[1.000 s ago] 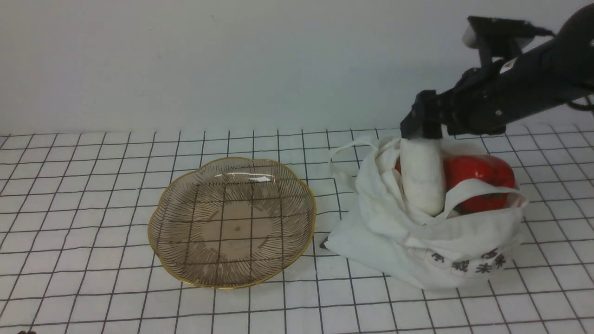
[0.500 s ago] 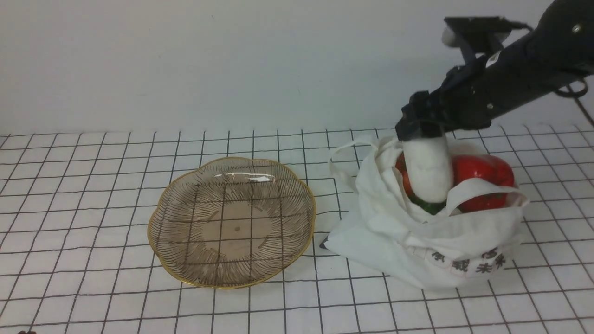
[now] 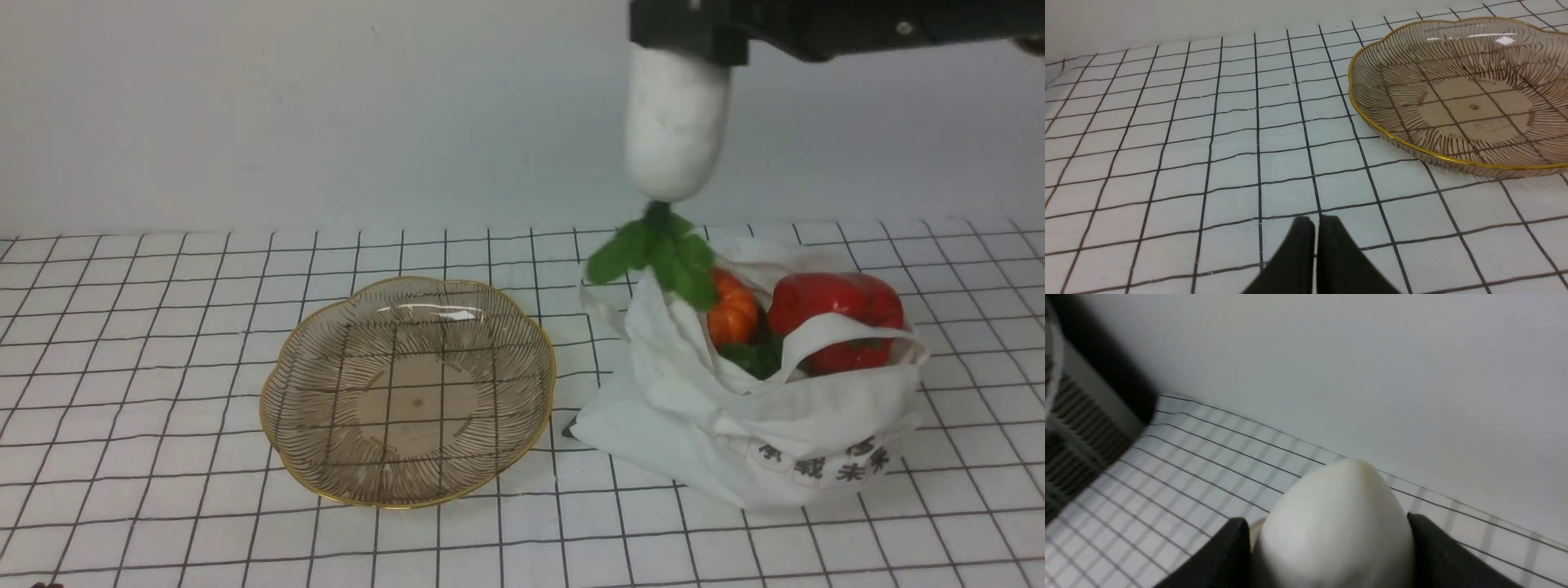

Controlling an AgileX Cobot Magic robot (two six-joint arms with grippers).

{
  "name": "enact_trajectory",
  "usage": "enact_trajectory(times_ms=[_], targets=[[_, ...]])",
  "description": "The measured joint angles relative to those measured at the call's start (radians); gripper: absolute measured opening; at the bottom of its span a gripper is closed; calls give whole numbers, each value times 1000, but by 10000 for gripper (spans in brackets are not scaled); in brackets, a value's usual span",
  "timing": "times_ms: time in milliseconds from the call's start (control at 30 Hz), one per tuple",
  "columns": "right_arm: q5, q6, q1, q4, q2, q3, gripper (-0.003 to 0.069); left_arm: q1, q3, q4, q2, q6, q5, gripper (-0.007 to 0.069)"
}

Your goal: Take vegetables from bag on white checkered tablecloth place on plate.

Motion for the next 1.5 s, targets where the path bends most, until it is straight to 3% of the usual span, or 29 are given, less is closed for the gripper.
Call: enact_trajectory(times_ms=[100, 300, 733, 967, 1100, 1200, 1367, 1433, 1500], targets=[[-92, -113, 104, 120, 55, 0, 433, 0, 0, 0, 0, 0, 0, -8], [-236, -214, 235, 202, 237, 0, 433, 0, 0, 0, 0, 0, 0, -8], [-460, -238, 304, 341, 515, 0, 437, 0, 0, 0, 0, 0, 0, -8], [-445, -241, 307, 344, 525, 0, 606, 0, 0, 0, 0, 0, 0, -8], [-398, -248, 307, 287, 504, 0, 635, 0, 0, 0, 0, 0, 0, -8], [-272, -213, 281, 164, 403, 0, 587, 0, 0, 0, 0, 0, 0, -8], [-98, -29, 216, -60, 228, 0, 402, 0, 0, 0, 0, 0, 0, -8], [45, 176, 154, -269, 84, 0, 186, 0, 0, 0, 0, 0, 0, -8], [111, 297, 121, -391, -4, 0, 79, 0, 0, 0, 0, 0, 0, -8]])
